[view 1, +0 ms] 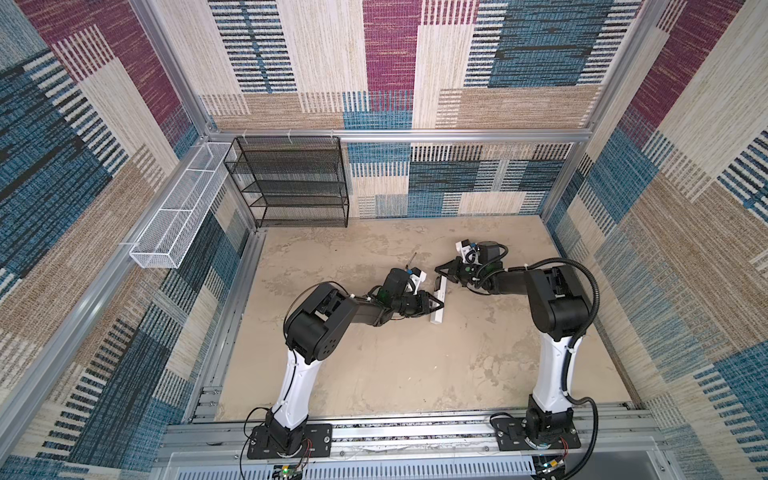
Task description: Unload the batteries from the remote control
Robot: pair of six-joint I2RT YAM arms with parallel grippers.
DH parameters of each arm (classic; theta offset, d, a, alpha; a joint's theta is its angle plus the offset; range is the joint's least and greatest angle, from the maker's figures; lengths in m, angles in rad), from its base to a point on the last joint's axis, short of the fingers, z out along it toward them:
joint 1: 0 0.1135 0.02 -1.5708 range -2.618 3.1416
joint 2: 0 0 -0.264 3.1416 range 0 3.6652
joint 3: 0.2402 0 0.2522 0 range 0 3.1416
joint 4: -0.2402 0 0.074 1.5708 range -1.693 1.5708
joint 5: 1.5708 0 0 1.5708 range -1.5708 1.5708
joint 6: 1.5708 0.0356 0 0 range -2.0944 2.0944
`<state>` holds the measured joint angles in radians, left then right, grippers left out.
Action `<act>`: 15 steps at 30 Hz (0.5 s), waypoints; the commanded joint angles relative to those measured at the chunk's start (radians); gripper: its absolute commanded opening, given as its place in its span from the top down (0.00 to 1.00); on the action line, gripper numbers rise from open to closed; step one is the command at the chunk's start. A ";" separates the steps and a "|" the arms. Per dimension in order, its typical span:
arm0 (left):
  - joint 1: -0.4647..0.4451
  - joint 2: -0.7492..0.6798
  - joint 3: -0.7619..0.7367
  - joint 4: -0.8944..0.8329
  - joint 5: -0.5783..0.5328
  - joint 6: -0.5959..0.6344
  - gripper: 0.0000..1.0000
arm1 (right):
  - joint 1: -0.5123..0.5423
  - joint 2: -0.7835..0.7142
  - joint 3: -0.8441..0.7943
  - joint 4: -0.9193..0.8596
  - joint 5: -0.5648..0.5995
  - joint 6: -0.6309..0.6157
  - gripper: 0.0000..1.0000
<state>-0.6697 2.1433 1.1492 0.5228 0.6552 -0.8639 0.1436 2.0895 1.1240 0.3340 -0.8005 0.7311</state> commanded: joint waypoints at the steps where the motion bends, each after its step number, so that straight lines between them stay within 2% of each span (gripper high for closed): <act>1: 0.001 0.005 0.026 0.066 0.002 -0.001 1.00 | 0.010 0.006 -0.024 0.046 -0.046 0.045 1.00; 15: 0.022 0.000 0.057 0.063 -0.012 0.050 1.00 | 0.045 0.010 -0.139 0.190 -0.090 0.186 1.00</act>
<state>-0.6598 2.1540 1.1858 0.3988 0.7097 -0.8581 0.1692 2.1036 0.9997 0.5598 -0.7403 0.8680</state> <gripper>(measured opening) 0.333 0.052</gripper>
